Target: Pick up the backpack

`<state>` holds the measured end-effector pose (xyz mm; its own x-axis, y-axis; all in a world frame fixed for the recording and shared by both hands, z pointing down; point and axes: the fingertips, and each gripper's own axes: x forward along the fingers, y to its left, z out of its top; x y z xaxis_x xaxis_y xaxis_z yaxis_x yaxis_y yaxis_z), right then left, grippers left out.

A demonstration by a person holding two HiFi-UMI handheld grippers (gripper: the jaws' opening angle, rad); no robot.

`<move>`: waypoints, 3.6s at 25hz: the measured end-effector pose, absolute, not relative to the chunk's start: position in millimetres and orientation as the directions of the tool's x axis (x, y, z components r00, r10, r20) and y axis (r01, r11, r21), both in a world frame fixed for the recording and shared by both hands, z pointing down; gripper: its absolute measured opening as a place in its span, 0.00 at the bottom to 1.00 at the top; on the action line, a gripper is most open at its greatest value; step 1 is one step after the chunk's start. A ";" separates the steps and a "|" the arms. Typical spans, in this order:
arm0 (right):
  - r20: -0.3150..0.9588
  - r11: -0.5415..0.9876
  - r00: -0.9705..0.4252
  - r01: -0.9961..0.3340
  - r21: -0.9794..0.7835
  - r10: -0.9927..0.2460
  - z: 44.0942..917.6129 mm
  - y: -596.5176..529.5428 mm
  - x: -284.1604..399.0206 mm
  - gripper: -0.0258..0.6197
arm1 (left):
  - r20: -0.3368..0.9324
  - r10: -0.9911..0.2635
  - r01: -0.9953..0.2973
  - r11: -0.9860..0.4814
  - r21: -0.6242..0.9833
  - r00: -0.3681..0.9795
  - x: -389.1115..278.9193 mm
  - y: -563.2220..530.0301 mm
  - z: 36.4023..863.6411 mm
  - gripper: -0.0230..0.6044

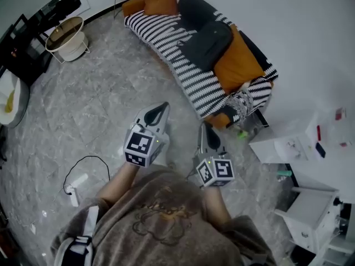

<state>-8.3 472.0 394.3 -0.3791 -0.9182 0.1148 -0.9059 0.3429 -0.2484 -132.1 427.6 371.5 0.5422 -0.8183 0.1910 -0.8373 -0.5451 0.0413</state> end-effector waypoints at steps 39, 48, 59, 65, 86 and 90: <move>0.130 0.210 -0.246 -0.947 -0.242 -0.961 383.5 167.2 5.4 0.04 | 0.185 -0.722 -0.738 -0.674 0.034 0.667 -110.2 105.5 356.9 0.04; 0.159 0.158 -0.199 -0.959 -0.237 -0.967 391.6 135.0 20.1 0.04 | 0.182 -0.712 -0.729 -0.683 0.046 0.678 -102.4 65.1 363.0 0.04; 0.164 0.143 -0.187 -0.958 -0.250 -0.968 408.6 60.0 49.2 0.04 | 0.190 -0.706 -0.724 -0.688 0.042 0.682 -75.3 -7.9 376.2 0.04; 0.171 0.144 -0.191 -0.956 -0.254 -0.967 411.0 6.8 64.1 0.04 | 0.194 -0.695 -0.714 -0.698 0.053 0.693 -58.4 -59.4 379.3 0.04; 0.147 0.162 -0.201 -0.957 -0.242 -0.969 400.4 -158.0 149.3 0.04 | 0.187 -0.711 -0.726 -0.688 0.019 0.678 25.9 -226.2 375.8 0.04; 0.146 0.147 -0.187 -0.958 -0.247 -0.972 400.8 -180.7 157.3 0.04 | 0.195 -0.701 -0.718 -0.696 0.021 0.686 34.7 -249.7 376.4 0.04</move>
<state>157.3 -180.7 400.8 -0.1868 -0.9715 0.1457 -0.9579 0.1472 -0.2465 34.7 -249.7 376.4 0.6857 -0.7012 0.1954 -0.7178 -0.6959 0.0213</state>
